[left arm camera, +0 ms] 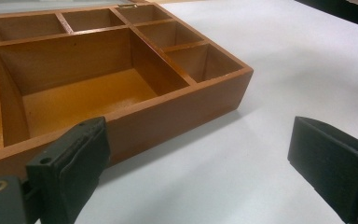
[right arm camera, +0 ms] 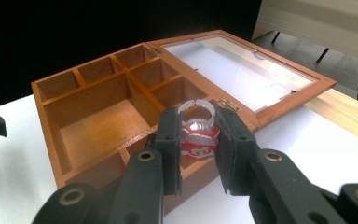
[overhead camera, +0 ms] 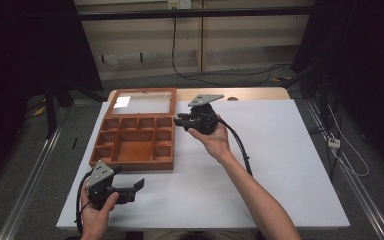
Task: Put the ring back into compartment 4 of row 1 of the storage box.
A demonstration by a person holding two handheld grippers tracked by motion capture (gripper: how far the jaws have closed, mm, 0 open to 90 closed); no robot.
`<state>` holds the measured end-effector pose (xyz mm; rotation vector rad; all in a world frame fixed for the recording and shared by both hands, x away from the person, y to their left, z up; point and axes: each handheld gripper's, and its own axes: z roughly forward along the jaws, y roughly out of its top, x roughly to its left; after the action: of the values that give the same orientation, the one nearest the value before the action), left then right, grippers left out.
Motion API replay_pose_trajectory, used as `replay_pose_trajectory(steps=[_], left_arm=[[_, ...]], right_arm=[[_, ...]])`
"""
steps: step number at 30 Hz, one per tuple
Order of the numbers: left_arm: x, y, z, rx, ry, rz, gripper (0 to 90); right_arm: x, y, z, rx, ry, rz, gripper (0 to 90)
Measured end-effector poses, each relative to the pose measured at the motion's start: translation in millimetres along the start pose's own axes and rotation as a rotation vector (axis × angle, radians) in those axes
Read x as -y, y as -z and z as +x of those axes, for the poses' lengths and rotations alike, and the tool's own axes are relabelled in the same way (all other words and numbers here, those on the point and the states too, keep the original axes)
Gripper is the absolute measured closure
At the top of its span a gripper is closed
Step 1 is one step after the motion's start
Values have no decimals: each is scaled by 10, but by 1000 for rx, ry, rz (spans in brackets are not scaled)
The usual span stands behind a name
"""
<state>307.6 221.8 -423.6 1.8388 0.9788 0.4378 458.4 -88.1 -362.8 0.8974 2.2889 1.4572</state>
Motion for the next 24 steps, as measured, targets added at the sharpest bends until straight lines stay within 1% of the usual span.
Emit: replay_pose_trajectory(steps=[5, 7, 11, 12, 18, 21, 22, 23, 24], left_arm=[[8, -11, -8, -1, -1, 7, 54], [7, -16, -11, 1, -3, 10, 54], [7, -7, -10, -3, -5, 6, 53], [8, -7, -6, -4, -3, 6, 53], [6, -2, -6, -5, -6, 5, 54], [8, -7, -5, -8, -2, 6, 54], [9, -6, -5, -8, -2, 6, 54], [10, -3, -6, -11, -1, 4, 53], [8, 0, -4, -13, -3, 3, 53]], right_arm=[[-24, -86, -21, -3, -3, 9, 722], [-49, -126, -27, -6, -9, 6, 722], [-111, -192, -27, -8, -4, 4, 722], [-139, -228, -38, -6, -11, 2, 722], [-147, -309, -72, 2, -19, 2, 723], [-145, -363, -124, 6, -55, -7, 723], [-154, -388, -138, 2, -58, 3, 723], [-186, -437, -144, 14, -50, 11, 723], [-186, -437, -144, 14, -50, 11, 723]])
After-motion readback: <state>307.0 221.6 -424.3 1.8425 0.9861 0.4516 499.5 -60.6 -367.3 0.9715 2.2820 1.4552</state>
